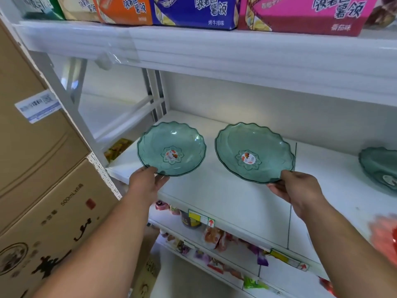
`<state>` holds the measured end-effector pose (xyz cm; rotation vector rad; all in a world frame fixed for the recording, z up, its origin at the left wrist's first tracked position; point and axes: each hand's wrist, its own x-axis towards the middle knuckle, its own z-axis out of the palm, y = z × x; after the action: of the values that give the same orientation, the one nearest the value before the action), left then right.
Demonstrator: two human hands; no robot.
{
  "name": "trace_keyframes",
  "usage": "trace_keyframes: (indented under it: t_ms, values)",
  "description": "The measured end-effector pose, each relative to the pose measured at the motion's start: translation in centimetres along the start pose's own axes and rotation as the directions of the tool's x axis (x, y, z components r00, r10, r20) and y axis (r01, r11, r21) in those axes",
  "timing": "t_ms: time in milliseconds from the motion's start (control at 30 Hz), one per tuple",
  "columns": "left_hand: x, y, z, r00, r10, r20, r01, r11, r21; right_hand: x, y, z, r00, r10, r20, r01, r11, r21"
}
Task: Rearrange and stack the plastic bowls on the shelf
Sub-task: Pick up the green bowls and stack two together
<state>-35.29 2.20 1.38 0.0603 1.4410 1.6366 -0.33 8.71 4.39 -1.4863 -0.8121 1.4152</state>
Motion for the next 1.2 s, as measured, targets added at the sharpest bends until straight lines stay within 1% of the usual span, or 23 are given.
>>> trace_keyframes:
  t_ms: [233,333,533,867,1000,1200]
  values:
    - [3.1,0.3,1.5,1.000,0.003,0.010,-0.003,0.999,-0.047,1.4,-0.8,1.3,1.000,-0.002,0.010,0.002,1.000,-0.007]
    - [4.7,0.6,2.3,0.999,0.012,0.039,-0.010,0.998,-0.055,1.8,-0.8,2.0,1.000,-0.001,-0.008,0.001,1.000,0.003]
    - [9.3,1.7,3.7,0.999,-0.023,0.047,0.028,0.993,-0.112,3.2,-0.2,4.6,0.999,-0.003,-0.054,0.004,1.000,0.011]
    - [16.3,3.5,5.8,0.997,-0.045,0.059,0.051,0.993,-0.107,5.6,1.0,9.2,0.997,-0.034,-0.073,0.036,0.999,0.031]
    - [18.1,3.5,6.2,0.997,-0.032,0.076,0.039,0.994,-0.100,6.4,1.7,10.2,0.996,-0.040,-0.081,0.042,0.999,0.027]
    - [20.3,3.6,6.5,0.995,-0.062,0.076,0.072,0.988,-0.138,6.9,2.0,11.3,0.996,-0.029,-0.090,0.031,0.999,0.021]
